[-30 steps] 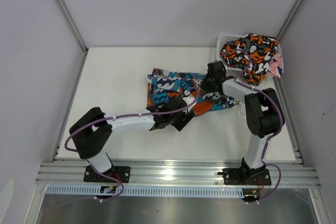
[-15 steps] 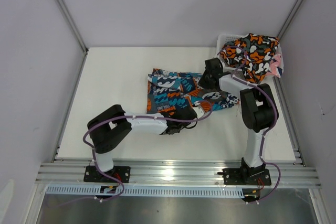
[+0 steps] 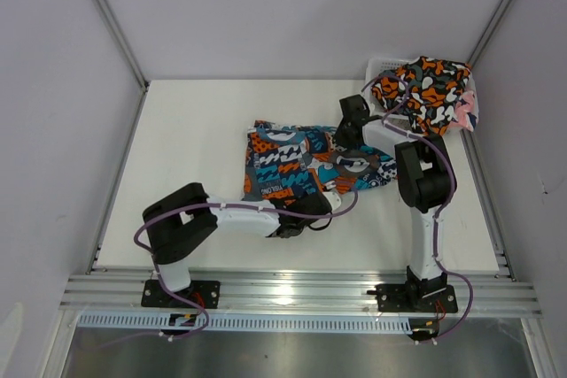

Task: Fold and stack the shorts
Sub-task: Fold the shorts

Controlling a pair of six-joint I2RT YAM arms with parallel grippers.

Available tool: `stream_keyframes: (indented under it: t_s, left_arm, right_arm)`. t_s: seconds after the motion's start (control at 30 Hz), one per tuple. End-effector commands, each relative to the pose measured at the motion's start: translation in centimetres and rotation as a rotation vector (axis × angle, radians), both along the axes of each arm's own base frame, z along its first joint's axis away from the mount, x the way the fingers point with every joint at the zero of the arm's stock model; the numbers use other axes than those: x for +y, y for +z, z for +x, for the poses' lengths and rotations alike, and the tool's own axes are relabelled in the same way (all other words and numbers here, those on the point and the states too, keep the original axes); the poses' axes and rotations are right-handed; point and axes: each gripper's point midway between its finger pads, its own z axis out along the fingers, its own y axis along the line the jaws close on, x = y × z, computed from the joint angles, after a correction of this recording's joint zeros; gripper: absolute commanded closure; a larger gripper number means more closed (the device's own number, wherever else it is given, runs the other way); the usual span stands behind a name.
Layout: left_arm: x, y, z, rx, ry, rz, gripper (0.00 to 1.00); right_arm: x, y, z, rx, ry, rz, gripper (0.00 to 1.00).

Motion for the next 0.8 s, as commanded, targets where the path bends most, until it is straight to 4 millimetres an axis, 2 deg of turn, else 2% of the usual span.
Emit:
stream_keyframes:
  t_s: [0.0, 0.03, 0.17, 0.33, 0.4, 0.43, 0.47, 0.53, 0.57, 0.63, 0.67, 0.77]
  left_arm:
    - [0.9, 0.8, -2.4, 0.027, 0.026, -0.029, 1.00]
    - [1.7, 0.3, -2.9, 0.037, 0.030, -0.013, 1.00]
    - [2.5, 0.1, -3.8, 0.050, 0.042, -0.026, 1.00]
    - [3.2, 0.4, -4.1, 0.049, 0.059, -0.042, 1.00]
    - [3.1, 0.7, -3.9, 0.037, 0.071, -0.044, 1.00]
    - [3.2, 0.8, -3.8, 0.032, 0.074, -0.040, 1.00]
    - [2.9, 1.2, -3.6, 0.025, 0.080, -0.048, 1.00]
    - [2.9, 1.6, -3.5, 0.026, 0.087, -0.052, 1.00]
    - [2.7, 2.1, -3.4, 0.023, 0.092, -0.070, 1.00]
    - [2.6, 2.5, -3.5, 0.029, 0.101, -0.095, 1.00]
    - [2.7, 2.6, -3.4, 0.033, 0.110, -0.105, 1.00]
    - [3.0, 3.3, -3.3, 0.038, 0.131, -0.141, 1.00]
  right_arm:
    - [-0.2, 0.8, 1.4, -0.039, -0.015, -0.038, 1.00]
    - [-0.1, 0.9, 1.7, -0.051, -0.019, -0.038, 1.00]
    - [0.2, 2.2, 2.9, -0.075, -0.018, -0.043, 1.00]
    - [0.6, 2.8, 3.5, -0.091, -0.013, -0.031, 0.98]
    - [1.1, 4.1, 3.9, -0.105, 0.007, -0.019, 0.89]
    - [1.4, 5.2, 4.0, -0.119, 0.020, -0.013, 0.86]
    - [1.6, 7.0, 4.6, -0.153, 0.023, -0.012, 0.79]
    - [1.6, 9.0, 4.2, -0.172, 0.048, -0.041, 0.69]
    - [1.4, 11.0, 4.1, -0.202, 0.054, -0.047, 0.64]
    - [0.7, 12.3, 3.3, -0.209, 0.071, -0.092, 0.61]
    - [0.4, 14.0, 2.8, -0.237, 0.082, -0.098, 0.57]
    - [-0.2, 13.9, 1.1, -0.232, 0.176, -0.163, 0.48]
